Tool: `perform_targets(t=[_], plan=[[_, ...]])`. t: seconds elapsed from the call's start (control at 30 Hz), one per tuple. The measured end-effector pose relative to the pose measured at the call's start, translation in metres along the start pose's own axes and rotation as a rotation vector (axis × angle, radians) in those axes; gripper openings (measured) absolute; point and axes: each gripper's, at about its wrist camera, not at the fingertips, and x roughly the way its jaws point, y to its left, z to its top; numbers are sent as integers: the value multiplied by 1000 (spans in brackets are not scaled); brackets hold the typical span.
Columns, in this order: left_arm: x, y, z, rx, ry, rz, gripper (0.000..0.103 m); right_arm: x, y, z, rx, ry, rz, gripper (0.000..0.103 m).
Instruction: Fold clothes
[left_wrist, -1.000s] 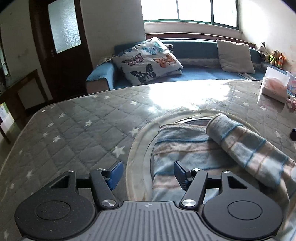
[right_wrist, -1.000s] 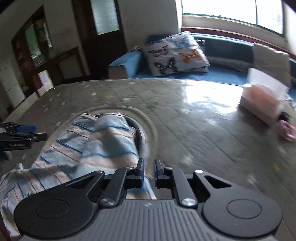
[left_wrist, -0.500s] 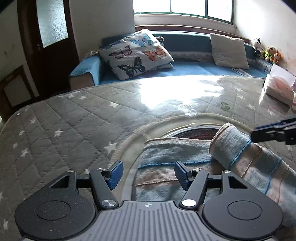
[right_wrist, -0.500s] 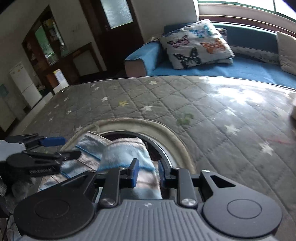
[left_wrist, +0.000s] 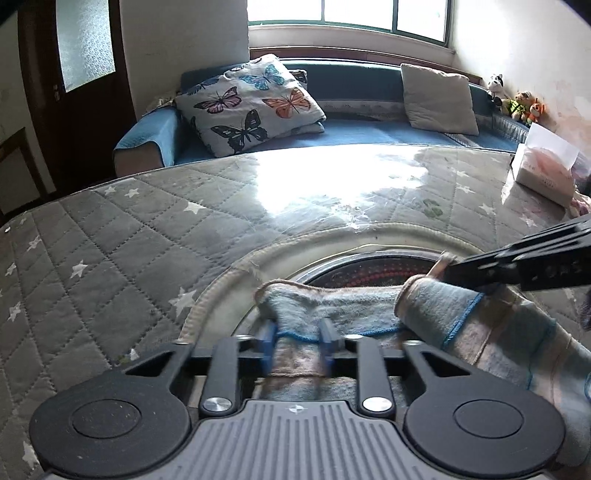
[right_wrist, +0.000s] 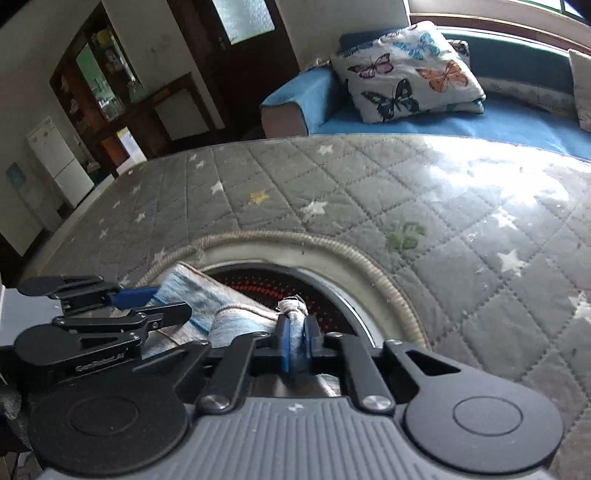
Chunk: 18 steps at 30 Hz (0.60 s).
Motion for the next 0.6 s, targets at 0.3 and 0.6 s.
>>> perform_targets(t=[0.3,0.6], plan=[[-24,14,2,0,-88,134,5,-57,-26,12,16,-166,-178,6],[-13,52,6,-44,-101,235,5,-57,-83,7,96,-186,-338,6]])
